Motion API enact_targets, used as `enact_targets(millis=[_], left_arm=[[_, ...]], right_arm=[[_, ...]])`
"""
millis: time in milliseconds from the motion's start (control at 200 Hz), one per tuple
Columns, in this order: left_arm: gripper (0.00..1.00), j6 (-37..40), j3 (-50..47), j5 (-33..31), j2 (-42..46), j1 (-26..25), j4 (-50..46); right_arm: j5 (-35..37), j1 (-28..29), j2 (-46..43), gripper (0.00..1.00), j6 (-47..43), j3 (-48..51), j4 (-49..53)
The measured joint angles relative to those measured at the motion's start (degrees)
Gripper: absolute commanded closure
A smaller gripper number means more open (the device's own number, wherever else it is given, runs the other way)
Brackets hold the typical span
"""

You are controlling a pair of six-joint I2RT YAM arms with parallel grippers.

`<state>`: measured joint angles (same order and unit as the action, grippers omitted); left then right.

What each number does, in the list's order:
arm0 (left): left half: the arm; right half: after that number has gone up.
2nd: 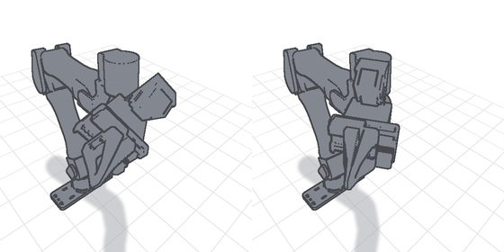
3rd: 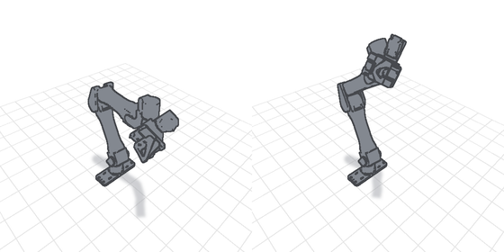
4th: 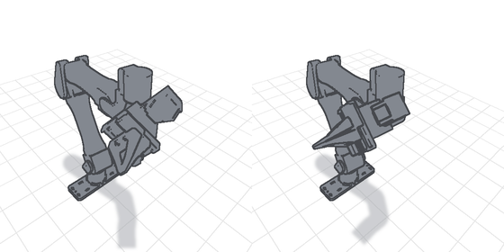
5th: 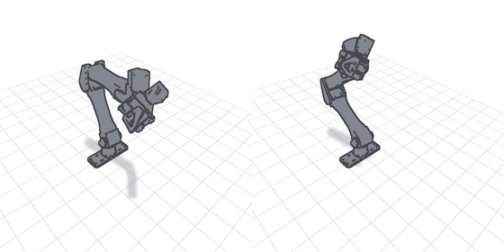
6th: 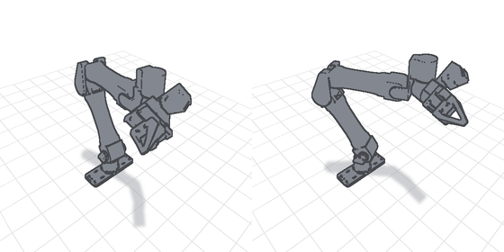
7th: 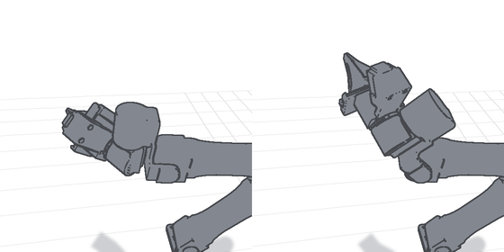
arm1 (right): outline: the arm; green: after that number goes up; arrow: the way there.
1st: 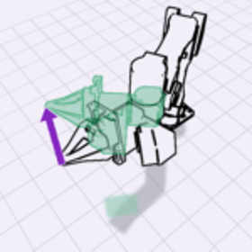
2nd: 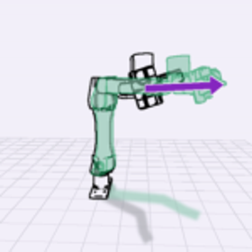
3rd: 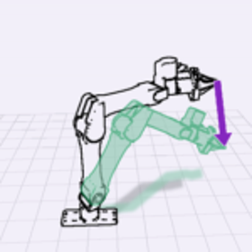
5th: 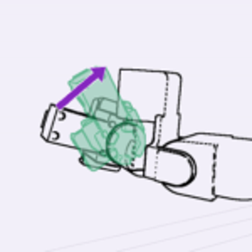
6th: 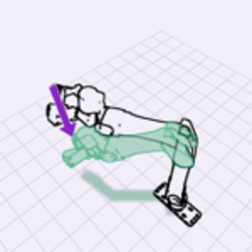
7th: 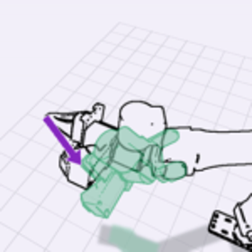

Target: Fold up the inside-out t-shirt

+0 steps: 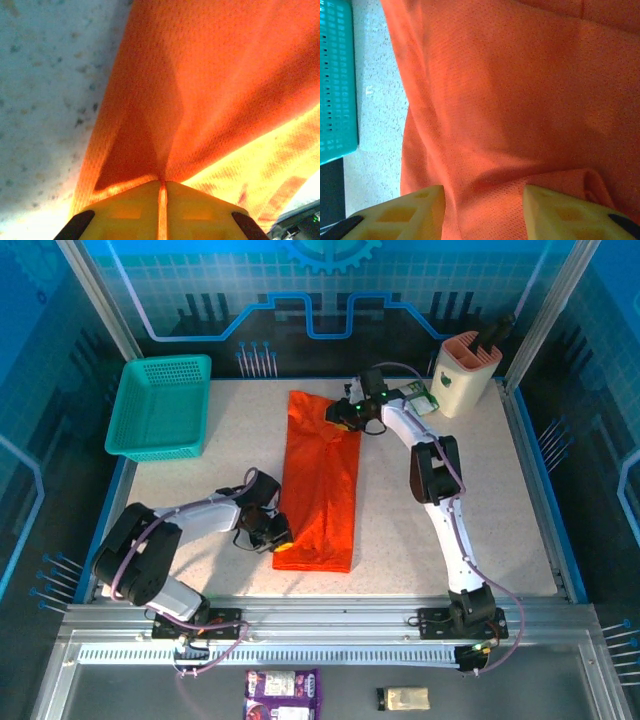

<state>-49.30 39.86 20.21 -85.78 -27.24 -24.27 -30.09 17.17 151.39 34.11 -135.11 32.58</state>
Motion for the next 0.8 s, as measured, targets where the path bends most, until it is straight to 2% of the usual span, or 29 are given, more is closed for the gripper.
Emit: enact_targets(millis=[150, 375, 465, 560, 660, 795], left_arm=[[0.88, -0.3, 0.8, -2.4, 4.5, 0.0, -3.1], [0.87, 1.4, 3.1, -6.7, 8.2, 0.7, -7.8], [0.87, 2.3, 3.1, -7.0, 8.4, 2.1, -8.3], [0.86, 3.2, 3.1, -7.1, 8.4, 3.6, -8.2], [0.86, 4.3, 3.1, -7.1, 8.4, 5.1, -8.2], [0.86, 6.0, 3.1, -7.0, 8.4, 7.4, -8.0]], right_arm=[[0.0, 0.5, -10.5, 0.56, -2.1, 11.3, 2.4], [0.2, 4.7, -39.4, 0.59, -2.6, 39.8, 1.5], [0.2, 9.0, -50.1, 0.6, -1.0, 52.7, -0.2], [0.5, 14.8, -57.6, 0.61, 2.3, 65.8, -3.4], [1.4, 21.2, -61.8, 0.61, 7.0, 77.5, -6.3], [3.2, 28.7, -64.2, 0.61, 14.7, 88.3, -11.5]])
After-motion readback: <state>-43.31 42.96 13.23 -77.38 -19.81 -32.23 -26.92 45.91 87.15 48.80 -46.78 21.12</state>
